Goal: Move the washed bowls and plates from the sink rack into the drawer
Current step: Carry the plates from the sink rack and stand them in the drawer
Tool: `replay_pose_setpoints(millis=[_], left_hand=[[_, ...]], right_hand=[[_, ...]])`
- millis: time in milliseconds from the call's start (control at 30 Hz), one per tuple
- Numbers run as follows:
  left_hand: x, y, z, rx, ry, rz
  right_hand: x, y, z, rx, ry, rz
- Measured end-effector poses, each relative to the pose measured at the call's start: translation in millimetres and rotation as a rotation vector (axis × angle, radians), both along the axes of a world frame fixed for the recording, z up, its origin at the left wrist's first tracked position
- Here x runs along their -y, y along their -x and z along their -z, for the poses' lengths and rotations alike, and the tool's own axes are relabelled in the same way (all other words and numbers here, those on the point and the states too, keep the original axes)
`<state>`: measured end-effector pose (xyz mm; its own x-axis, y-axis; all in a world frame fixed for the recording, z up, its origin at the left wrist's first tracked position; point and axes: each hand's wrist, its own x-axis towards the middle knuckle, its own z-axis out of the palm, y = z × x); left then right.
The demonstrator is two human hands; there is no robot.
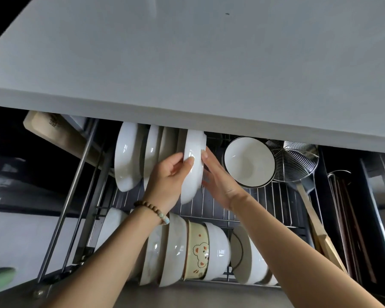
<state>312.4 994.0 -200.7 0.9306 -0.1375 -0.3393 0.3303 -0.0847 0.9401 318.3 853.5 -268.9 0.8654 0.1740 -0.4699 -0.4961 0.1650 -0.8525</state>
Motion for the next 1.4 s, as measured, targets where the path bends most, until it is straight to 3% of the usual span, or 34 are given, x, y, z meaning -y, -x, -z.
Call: replay_pose_setpoints(millis=[267, 700, 933, 1100, 1400], left_hand=[[6.4, -7.6, 11.2, 0.017, -0.027, 0.008], [2.1, -10.5, 9.0, 0.112, -0.152, 0.194], [-4.0, -11.4, 4.6, 0.116, -0.269, 0.073], [-5.3, -9.5, 4.9, 0.118, -0.303, 0.04], [-6.6, -3.0, -0.5, 0.3, -0.583, 0.038]], right_hand=[[3.2, -14.0, 21.5, -0.031, -0.041, -0.031], [8.7, -23.6, 41.4, -0.081, -0.095, -0.036], [8.3, -23.4, 40.5, -0.088, -0.081, -0.039], [14.2, -17.1, 30.0, -0.047, -0.044, -0.103], [18.6, -8.5, -2.1, -0.005, 0.203, -0.143]])
